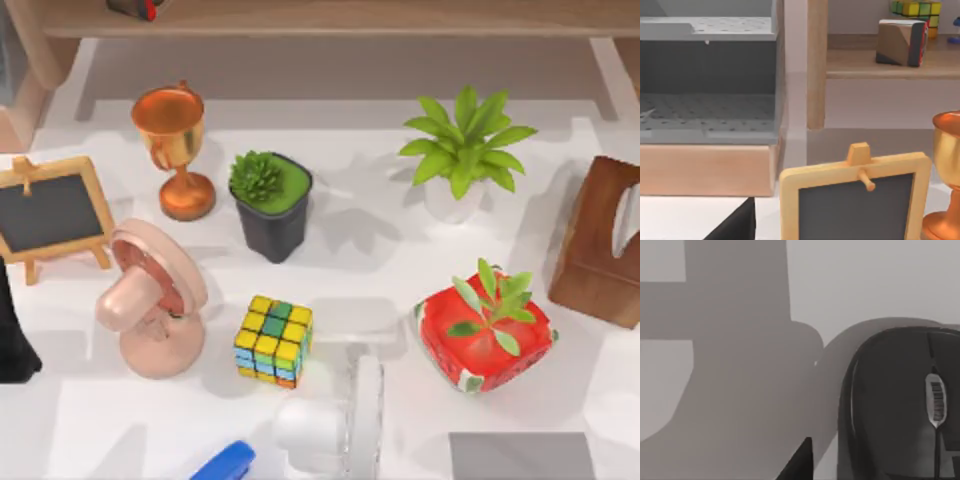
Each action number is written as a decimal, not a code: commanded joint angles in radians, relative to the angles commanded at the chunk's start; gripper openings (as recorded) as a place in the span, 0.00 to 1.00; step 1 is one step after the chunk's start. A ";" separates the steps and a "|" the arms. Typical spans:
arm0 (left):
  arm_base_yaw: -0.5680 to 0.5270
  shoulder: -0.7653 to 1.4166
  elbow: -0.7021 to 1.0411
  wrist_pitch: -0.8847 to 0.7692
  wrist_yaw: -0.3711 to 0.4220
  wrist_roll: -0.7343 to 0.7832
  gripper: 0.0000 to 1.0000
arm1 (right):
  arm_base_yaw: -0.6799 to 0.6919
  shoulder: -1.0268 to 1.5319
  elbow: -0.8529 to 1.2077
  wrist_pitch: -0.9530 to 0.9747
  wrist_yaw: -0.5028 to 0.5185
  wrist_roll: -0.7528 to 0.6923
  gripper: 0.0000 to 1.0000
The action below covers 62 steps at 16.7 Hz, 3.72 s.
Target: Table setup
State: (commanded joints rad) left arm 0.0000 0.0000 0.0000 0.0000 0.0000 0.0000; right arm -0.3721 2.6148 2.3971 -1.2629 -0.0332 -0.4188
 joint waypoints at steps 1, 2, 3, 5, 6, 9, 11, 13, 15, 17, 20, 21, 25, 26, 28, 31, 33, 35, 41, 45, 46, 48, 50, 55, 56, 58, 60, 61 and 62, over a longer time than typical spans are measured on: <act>0.000 0.000 0.000 0.000 0.000 0.000 1.00 | 0.000 0.000 0.000 0.000 0.000 0.000 0.40; 0.000 0.000 0.000 0.000 0.000 0.000 1.00 | 0.000 0.000 0.000 0.000 0.000 0.000 0.32; 0.000 0.000 0.000 0.000 0.000 0.000 1.00 | 0.000 0.000 0.000 0.000 0.000 0.000 0.25; 0.000 0.000 0.000 0.000 0.000 0.000 1.00 | 0.000 0.000 0.000 0.000 0.000 0.000 0.10; 0.000 0.000 0.000 0.000 0.000 0.000 1.00 | 0.000 0.000 0.000 0.000 0.000 0.000 0.02; 0.000 0.000 0.000 0.000 0.000 0.000 1.00 | 0.000 0.000 0.000 0.000 0.000 0.000 0.00; 0.000 0.000 0.000 0.000 0.000 0.000 1.00 | 0.000 0.000 0.000 0.000 0.000 0.000 0.00; 0.000 0.000 0.000 0.000 0.000 0.000 1.00 | 0.000 0.000 0.000 0.000 0.000 0.000 0.00; 0.000 0.000 0.000 0.000 0.000 0.000 1.00 | 0.000 -0.001 0.000 0.000 0.000 0.001 0.00; 0.000 0.000 0.000 0.000 0.000 0.000 1.00 | -0.002 -0.009 0.002 -0.003 0.000 0.003 0.00; 0.000 0.000 0.000 0.000 0.000 0.000 1.00 | -0.013 -0.088 -0.021 -0.021 0.004 0.025 0.00; 0.000 0.000 0.000 0.000 0.000 0.000 1.00 | -0.013 -0.129 -0.040 -0.025 0.005 0.040 0.00; 0.000 0.000 0.000 0.000 0.000 0.000 1.00 | 0.043 -0.339 -0.159 -0.023 0.006 0.135 0.00; 0.000 0.000 0.000 0.000 0.000 0.000 1.00 | 0.069 -0.397 -0.200 -0.020 0.005 0.166 0.00; 0.000 0.000 0.000 0.000 0.000 0.000 1.00 | 0.135 -0.515 -0.302 -0.017 0.004 0.239 0.00; 0.000 0.000 0.000 0.000 0.000 0.000 1.00 | 0.255 -0.690 -0.487 -0.014 0.006 0.364 0.00; 0.000 0.000 0.000 0.000 0.000 0.000 1.00 | 0.347 -0.800 -0.625 -0.008 0.009 0.455 0.00; 0.000 0.000 0.000 0.000 0.000 0.000 1.00 | 0.445 -0.901 -0.769 0.002 0.015 0.551 0.00; 0.000 0.000 0.000 0.000 0.000 0.000 1.00 | 0.757 -1.134 -1.201 0.080 0.045 0.846 0.00; 0.000 0.000 0.000 0.000 0.000 0.000 1.00 | 0.954 -1.209 -1.439 0.189 0.070 1.027 0.00; 0.000 0.000 0.000 0.000 0.000 0.000 1.00 | 1.000 -1.218 -1.486 0.222 0.076 1.067 0.00; 0.000 0.000 0.000 0.000 0.000 0.000 1.00 | 1.084 -1.230 -1.567 0.291 0.086 1.139 0.00; 0.000 0.000 0.000 0.000 0.000 0.000 1.00 | 1.155 -1.233 -1.627 0.354 0.095 1.197 0.00; 0.000 0.000 0.000 0.000 0.000 0.000 1.00 | 1.244 -1.229 -1.694 0.443 0.105 1.269 0.00; 0.000 0.000 0.000 0.000 0.000 0.000 1.00 | 1.244 -1.229 -1.694 0.443 0.105 1.269 0.00; 0.000 0.000 0.000 0.000 0.000 0.000 1.00 | 1.244 -1.229 -1.694 0.443 0.105 1.269 0.00; 0.000 0.000 0.000 0.000 0.000 0.000 1.00 | 1.240 -1.229 -1.692 0.441 0.104 1.270 0.00; 0.000 0.000 0.000 0.000 0.000 0.000 1.00 | 1.240 -1.229 -1.692 0.441 0.104 1.270 0.00; 0.000 0.000 0.000 0.000 0.000 0.000 1.00 | 1.240 -1.229 -1.692 0.442 0.104 1.269 0.00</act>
State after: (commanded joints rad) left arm 0.0000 0.0000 0.0000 0.0000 0.0000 0.0000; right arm 0.8682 1.3854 0.7053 -0.8213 0.0707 0.8505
